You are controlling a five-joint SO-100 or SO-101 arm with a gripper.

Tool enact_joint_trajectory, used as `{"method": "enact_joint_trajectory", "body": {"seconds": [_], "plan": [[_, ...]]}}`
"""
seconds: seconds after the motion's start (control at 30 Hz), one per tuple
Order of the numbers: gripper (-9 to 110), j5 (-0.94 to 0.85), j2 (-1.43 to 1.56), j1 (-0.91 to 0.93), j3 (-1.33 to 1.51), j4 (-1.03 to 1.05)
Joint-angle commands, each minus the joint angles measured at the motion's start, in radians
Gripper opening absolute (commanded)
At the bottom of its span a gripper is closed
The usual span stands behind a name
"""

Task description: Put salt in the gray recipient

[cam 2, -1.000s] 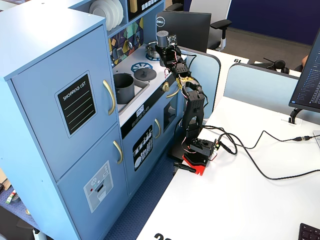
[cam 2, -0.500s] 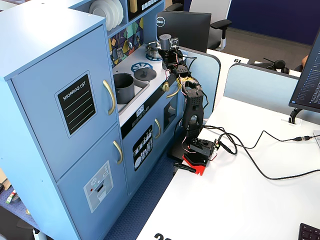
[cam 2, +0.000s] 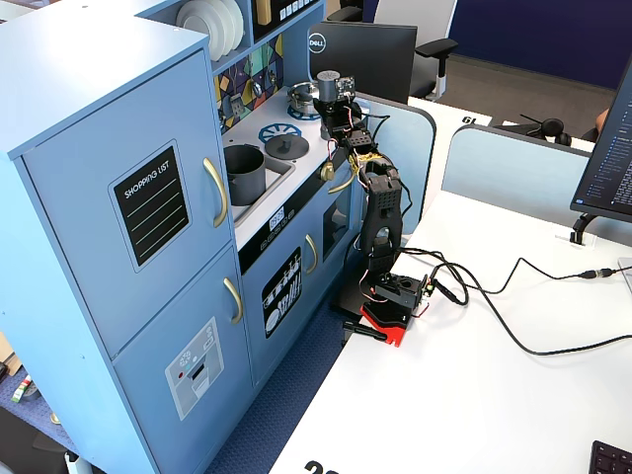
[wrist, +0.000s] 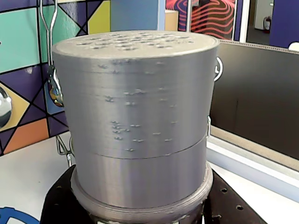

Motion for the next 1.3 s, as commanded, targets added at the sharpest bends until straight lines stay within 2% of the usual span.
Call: {"method": "enact_joint_trajectory", "body": {"seconds": [0.0,0.13,0.27,0.37,0.57,0.7,0.9,0.97,1.03,1.1,1.17,1.27], "plan": [[0,-0.008,0.017,-0.002,0.005,-0.026],[4,-0.026,0.017,-0.002,0.023,-0.029],[30,0.008,0.023,0.009,0.034,-0.044],[43,-0.015,0.031,0.014,0.037,-0.046],[54,-0.052,0.101,0.021,0.061,-0.041],[53,-0.104,0.279,0.044,0.172,0.044],[47,-0.133,0.838,0.091,0.517,0.460],[33,-0.152,1.049,0.051,0.586,0.716],[14,-0.176,1.195,-0.048,0.580,1.026],[2,-0.144,1.281,-0.189,0.561,1.258],[0,-0.101,1.322,-0.365,0.575,1.384],[0,-0.074,1.388,-0.607,0.686,1.416]]}}
